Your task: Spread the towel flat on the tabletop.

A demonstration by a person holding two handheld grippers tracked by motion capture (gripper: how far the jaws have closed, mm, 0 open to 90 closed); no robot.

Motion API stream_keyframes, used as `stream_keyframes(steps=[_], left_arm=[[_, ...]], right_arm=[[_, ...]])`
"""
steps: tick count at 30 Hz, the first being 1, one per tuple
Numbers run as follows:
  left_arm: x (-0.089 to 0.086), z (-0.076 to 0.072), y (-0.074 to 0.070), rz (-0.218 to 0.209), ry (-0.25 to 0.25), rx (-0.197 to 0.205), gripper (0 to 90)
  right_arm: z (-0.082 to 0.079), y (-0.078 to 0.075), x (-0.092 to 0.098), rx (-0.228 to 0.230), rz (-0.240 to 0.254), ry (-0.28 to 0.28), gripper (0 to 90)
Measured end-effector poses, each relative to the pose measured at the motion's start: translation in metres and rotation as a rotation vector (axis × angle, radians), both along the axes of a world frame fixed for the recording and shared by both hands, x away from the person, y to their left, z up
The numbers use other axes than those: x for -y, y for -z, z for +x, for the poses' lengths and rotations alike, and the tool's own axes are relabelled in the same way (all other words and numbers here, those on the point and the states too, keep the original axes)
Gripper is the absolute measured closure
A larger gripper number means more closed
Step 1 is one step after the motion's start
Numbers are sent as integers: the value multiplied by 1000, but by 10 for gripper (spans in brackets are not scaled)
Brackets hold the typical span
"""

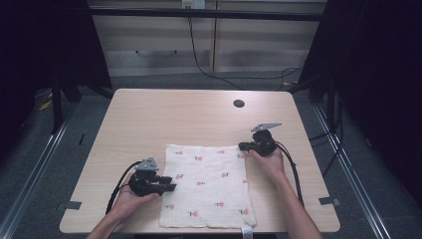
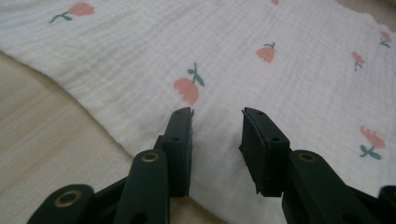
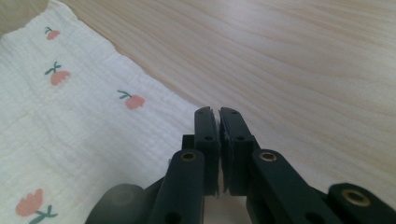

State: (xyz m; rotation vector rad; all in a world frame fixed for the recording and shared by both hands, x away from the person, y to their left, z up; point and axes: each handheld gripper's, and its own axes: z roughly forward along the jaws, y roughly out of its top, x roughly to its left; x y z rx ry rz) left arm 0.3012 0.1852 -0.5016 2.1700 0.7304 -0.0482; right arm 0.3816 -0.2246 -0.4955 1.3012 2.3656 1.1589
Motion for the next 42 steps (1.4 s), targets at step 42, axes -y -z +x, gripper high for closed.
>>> stream_keyframes(steps=[42], left_arm=[[-3, 121, 3, 59, -245, 52, 645]], right_arm=[[-9, 2, -3, 24, 45, -21, 851]])
